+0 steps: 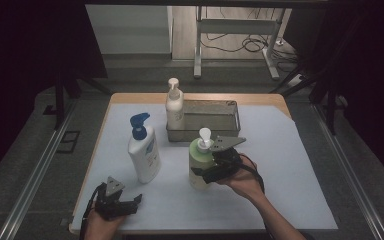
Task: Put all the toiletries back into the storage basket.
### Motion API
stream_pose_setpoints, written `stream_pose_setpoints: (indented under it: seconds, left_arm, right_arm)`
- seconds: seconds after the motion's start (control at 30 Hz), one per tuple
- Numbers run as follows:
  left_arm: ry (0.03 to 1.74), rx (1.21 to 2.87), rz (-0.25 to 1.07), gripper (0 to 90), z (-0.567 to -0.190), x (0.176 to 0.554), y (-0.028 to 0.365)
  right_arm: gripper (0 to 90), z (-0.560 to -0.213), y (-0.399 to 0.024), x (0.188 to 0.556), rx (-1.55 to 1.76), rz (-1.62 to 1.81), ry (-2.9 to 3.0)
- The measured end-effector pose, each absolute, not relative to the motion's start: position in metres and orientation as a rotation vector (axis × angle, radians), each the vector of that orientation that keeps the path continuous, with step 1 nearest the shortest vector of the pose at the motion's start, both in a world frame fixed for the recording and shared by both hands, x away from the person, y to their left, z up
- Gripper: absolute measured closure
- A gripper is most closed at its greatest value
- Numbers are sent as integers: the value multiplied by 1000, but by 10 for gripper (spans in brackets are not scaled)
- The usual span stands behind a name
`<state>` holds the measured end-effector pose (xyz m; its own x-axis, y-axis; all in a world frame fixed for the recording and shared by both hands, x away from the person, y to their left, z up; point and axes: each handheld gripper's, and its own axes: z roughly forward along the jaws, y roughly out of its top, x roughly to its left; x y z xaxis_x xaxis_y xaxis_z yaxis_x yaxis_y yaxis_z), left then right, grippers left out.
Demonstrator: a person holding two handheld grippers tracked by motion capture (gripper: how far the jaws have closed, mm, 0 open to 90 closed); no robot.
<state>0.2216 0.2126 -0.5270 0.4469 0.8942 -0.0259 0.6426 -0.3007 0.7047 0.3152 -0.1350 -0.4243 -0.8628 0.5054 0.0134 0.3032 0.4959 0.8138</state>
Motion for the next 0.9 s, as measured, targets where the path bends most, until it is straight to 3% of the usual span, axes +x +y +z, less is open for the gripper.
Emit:
stream_pose_setpoints:
  seconds: [0.9]
  left_arm:
    - [1281, 2049, 497, 114, -527, 222, 213]
  right_arm:
    - [123, -374, -137, 336, 735, 1299, 2456]
